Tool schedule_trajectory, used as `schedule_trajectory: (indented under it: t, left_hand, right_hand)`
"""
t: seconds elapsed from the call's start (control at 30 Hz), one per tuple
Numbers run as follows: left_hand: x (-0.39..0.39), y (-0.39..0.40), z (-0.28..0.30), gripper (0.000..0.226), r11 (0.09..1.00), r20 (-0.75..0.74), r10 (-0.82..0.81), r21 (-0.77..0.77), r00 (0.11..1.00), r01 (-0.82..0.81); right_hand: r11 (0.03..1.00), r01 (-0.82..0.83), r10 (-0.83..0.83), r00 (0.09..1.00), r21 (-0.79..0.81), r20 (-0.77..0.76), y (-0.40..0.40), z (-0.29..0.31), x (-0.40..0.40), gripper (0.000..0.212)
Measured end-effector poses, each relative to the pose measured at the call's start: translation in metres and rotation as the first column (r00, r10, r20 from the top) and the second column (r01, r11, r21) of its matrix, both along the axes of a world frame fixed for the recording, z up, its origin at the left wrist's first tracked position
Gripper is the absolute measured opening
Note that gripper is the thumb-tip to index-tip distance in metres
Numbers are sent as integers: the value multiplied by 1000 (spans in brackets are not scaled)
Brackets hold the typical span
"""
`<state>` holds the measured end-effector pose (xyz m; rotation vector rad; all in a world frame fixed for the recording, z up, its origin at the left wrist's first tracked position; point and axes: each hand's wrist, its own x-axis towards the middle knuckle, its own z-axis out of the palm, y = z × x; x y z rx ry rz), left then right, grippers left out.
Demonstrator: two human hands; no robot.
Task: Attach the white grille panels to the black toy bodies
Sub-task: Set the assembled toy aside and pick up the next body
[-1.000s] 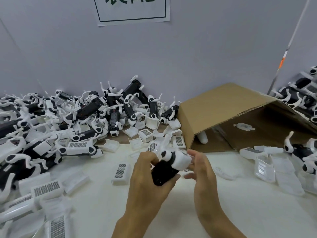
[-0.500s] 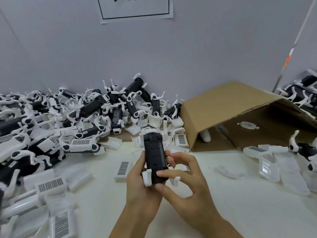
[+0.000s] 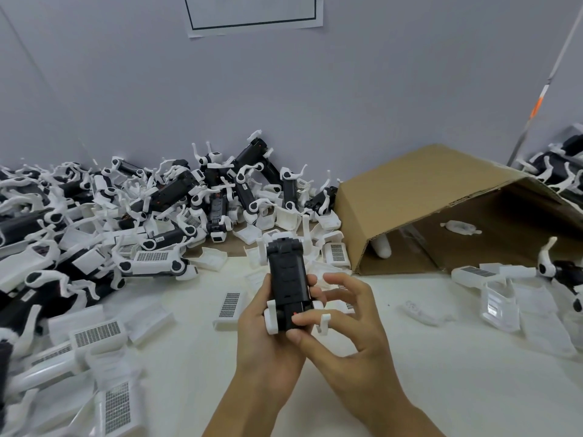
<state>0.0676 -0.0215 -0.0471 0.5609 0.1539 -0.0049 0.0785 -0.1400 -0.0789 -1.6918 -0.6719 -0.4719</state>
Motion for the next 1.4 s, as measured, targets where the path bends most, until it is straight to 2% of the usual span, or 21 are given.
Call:
schedule_trajectory:
  t: [0.2,0.33,0.53,0.77,0.87,0.97,1.03,1.07,1.1,1.13,1.17,1.2,1.23,1.27,1.3,1.33,1.4]
  left_hand:
    - [-2,0,1,50,1000,-1,-9,5,1000,9]
    - [-2,0,0,51,1000,-26,-22,-14,999,22]
    - [-1,0,-2,48,1000,-24,18,26,1000,-18]
    - [1,1,-4,50,1000,-10,13,-27,1000,-13]
    - [3,3,-8,48,1000,-19,26,-13,999,-26]
    - [7,9,-7,41,993,-50,120,23,991,-119]
    - [11,17,-5,35,981,-21,194,27,981,-194]
    - [12,22,-3,32,972,-4,230,43,973,-230]
    - [12,26,-2,30,962,2,259,88,966,-258]
    - [12,29,-1,32,947,-6,284,157,959,-280]
    - [13,30,-2,38,927,-15,312,221,950,-301]
    - [13,31,-3,44,905,-25,341,281,940,-321]
    - [12,30,-3,47,883,-30,368,325,929,-339]
    - [11,30,-4,47,858,-29,396,368,918,-358]
    - [11,30,-6,43,830,-29,420,417,907,-371]
    - [11,30,-7,35,794,-26,438,481,899,-372]
    - [10,31,-7,10,714,-10,448,606,894,-351]
  right_hand:
    - [1000,-26,26,1000,10,-7,-1,0,0,32]
    - [998,-54,53,997,-23,-49,-2,0,0,27]
    - [999,-44,44,999,-16,-4,-1,-2,0,21]
    - [999,-12,12,1000,-47,6,-2,-1,2,36]
    - [998,-33,33,999,-63,13,-6,2,4,34]
    - [1000,0,0,1000,30,-8,-11,4,10,40]
    - [980,116,-86,980,162,-178,-15,4,19,28]
    - [971,198,-157,950,135,-268,-18,2,25,22]
    - [966,260,-252,914,-18,-319,-22,0,32,24]
    - [925,271,-351,879,-267,-323,-26,-4,38,35]
    - [835,246,-427,854,-493,-297,-28,-11,41,47]
    - [731,213,-467,849,-648,-247,-29,-15,42,55]
    - [661,195,-478,854,-725,-206,-29,-17,42,57]
    - [651,203,-482,855,-732,-192,-28,-17,42,56]
    - [678,231,-483,855,-697,-186,-28,-15,42,52]
    - [754,261,-474,851,-603,-224,-28,-13,41,46]
    - [932,270,-351,840,-242,-413,-27,-8,39,36]
